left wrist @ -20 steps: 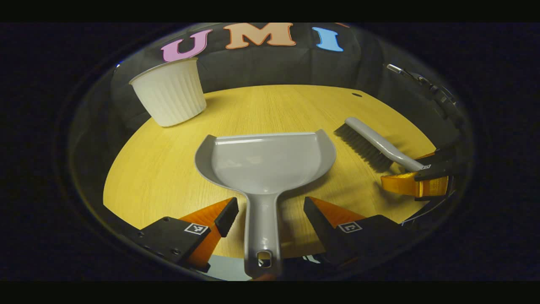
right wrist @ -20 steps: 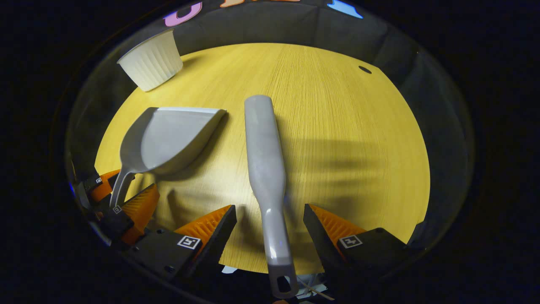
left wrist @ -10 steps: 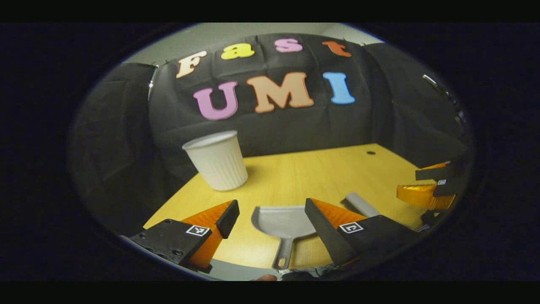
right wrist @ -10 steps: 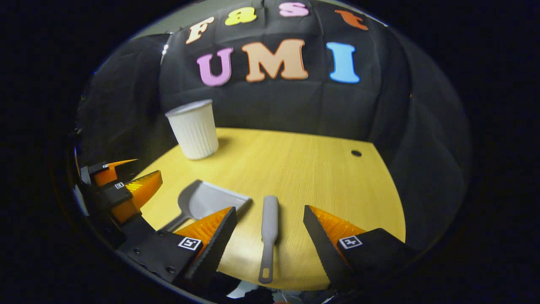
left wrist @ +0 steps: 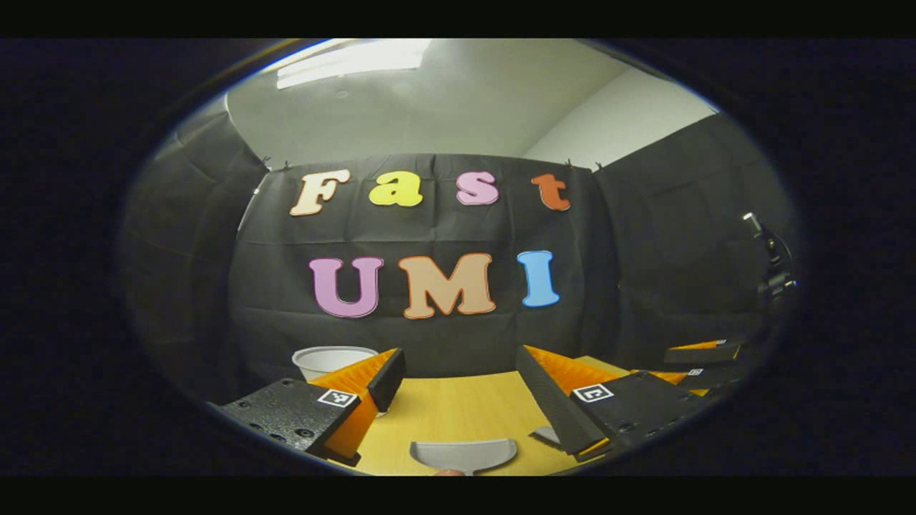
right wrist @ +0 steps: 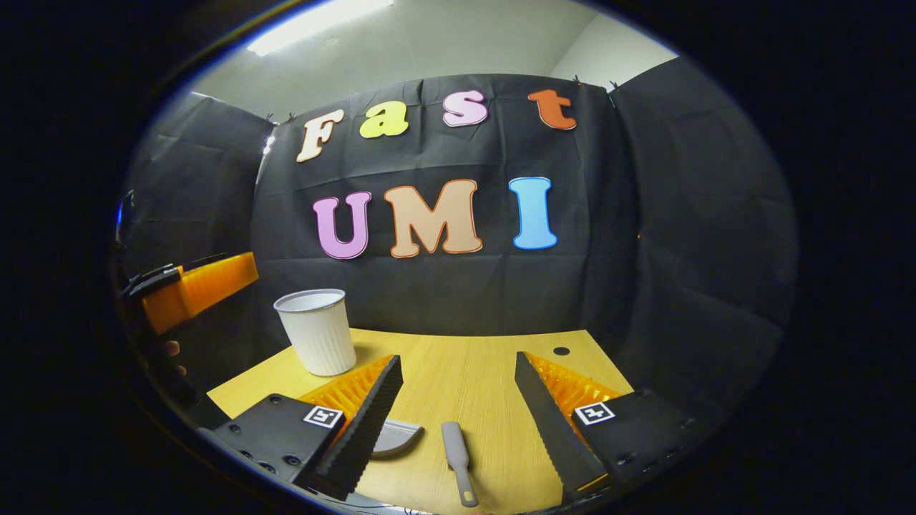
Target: Pick up the small broom and dustpan from the desktop, sweep the trash into the dustpan with the broom, and then empty the trash into the garbage bin.
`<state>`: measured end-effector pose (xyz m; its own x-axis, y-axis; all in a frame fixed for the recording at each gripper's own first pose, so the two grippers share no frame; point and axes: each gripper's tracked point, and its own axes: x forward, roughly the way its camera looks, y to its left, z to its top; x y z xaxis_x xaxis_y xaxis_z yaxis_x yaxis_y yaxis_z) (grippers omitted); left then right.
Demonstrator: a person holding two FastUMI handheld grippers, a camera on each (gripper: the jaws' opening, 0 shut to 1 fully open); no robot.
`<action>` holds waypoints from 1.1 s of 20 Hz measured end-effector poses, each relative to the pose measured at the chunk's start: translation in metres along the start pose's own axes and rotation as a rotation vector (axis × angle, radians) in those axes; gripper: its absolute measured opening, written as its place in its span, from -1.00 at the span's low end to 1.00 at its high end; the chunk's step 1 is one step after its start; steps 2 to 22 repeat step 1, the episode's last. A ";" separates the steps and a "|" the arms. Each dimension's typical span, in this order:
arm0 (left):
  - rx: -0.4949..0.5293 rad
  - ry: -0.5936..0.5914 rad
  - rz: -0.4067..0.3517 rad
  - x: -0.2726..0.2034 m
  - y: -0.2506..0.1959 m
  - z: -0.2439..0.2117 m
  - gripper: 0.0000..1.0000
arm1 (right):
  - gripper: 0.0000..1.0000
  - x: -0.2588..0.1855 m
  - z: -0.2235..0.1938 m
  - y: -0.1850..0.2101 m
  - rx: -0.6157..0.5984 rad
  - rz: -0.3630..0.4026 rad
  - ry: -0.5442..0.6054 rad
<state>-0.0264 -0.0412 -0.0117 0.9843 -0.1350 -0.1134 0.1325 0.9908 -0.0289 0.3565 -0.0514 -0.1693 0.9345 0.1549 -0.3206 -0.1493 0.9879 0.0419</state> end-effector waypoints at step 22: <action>-0.008 -0.009 -0.015 -0.005 0.001 0.003 1.00 | 1.00 -0.001 -0.001 -0.002 0.007 -0.025 -0.008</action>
